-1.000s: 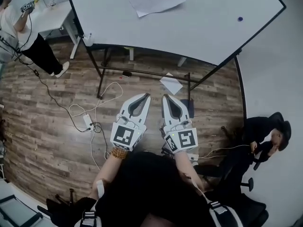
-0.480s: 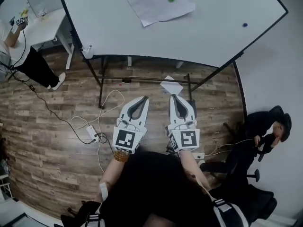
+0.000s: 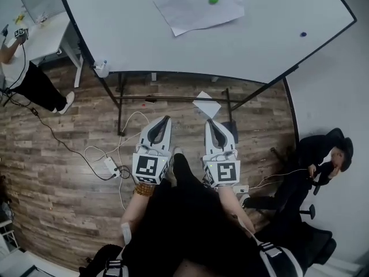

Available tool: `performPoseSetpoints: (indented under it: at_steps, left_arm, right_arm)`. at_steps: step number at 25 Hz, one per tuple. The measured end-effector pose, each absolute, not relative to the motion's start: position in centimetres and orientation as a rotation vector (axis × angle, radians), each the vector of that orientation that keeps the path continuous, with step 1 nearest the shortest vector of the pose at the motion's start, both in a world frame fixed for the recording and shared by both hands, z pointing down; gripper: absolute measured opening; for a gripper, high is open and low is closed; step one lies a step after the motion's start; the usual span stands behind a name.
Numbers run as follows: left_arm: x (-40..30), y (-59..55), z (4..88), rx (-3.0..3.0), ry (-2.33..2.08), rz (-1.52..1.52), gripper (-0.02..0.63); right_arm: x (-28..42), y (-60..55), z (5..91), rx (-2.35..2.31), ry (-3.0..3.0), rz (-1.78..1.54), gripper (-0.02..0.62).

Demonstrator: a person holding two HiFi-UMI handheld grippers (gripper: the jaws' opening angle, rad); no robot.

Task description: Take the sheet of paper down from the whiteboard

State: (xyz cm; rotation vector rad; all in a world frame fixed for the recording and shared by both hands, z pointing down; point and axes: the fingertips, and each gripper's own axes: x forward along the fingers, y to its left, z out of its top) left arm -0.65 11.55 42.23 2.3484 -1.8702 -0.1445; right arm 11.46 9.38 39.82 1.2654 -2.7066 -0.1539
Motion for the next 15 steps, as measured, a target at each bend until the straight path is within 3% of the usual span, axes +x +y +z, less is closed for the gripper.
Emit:
performPoseSetpoints:
  at_steps: [15]
  left_arm:
    - [-4.1,-2.1,40.7,2.273,-1.992,-0.128,0.017]
  right_arm:
    - [8.8,-5.4,39.6,1.194,-2.825,-0.183,-0.002]
